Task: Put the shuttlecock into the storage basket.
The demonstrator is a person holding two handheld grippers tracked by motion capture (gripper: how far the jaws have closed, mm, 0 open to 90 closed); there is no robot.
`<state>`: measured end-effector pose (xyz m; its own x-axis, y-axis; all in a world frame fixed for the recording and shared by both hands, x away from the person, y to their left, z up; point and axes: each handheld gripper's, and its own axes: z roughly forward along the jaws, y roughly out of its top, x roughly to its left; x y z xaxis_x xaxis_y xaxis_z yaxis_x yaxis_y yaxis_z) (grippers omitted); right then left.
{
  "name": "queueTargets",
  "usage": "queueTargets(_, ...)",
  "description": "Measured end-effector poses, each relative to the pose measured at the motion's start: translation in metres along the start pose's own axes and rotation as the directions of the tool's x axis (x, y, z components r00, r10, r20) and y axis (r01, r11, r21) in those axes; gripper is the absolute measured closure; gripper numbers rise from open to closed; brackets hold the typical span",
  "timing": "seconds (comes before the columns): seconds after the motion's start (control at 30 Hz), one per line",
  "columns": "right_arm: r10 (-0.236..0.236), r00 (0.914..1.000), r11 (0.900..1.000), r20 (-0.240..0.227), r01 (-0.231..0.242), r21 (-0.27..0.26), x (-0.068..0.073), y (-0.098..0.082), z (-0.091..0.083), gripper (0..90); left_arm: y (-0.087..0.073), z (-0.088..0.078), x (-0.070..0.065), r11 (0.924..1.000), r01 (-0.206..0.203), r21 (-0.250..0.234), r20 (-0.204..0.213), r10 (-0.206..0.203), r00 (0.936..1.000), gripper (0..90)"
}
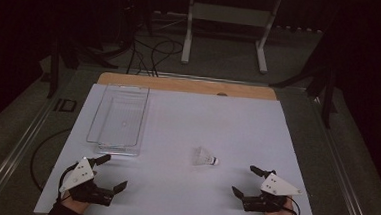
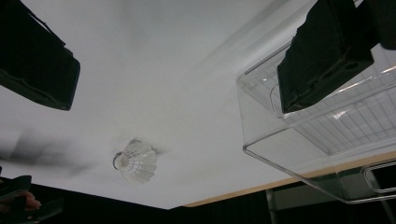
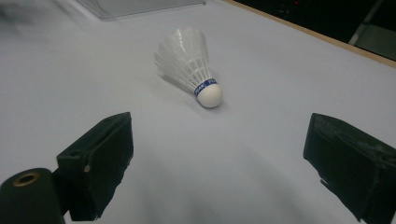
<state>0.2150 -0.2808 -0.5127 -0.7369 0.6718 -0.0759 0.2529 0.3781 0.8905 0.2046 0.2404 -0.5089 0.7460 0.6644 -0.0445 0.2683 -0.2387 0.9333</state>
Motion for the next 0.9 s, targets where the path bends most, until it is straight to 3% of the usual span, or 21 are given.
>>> queueTargets(0.17,0.002,0.9998,1.0,-0.019,-0.002,-0.025,0.0018,0.0005,0.0007,9.7,0.0003,0.0,-0.0003,1.0,0.0,0.0,0.002,0.0,1.0,0.0)
queueTargets(0.5,-0.004,0.9994,1.0,-0.035,0.003,-0.007,0.0041,0.0007,0.0033,9.7,0.0002,0.0003,-0.0004,1.0,0.003,0.0,0.013,-0.003,0.9999,0.0)
queueTargets(0.9,-0.004,0.9999,1.0,-0.011,0.004,0.003,0.0035,0.0018,0.0033,9.0,0.0009,0.0005,0.0,0.9999,0.009,0.012,0.018,-0.009,0.9998,0.0)
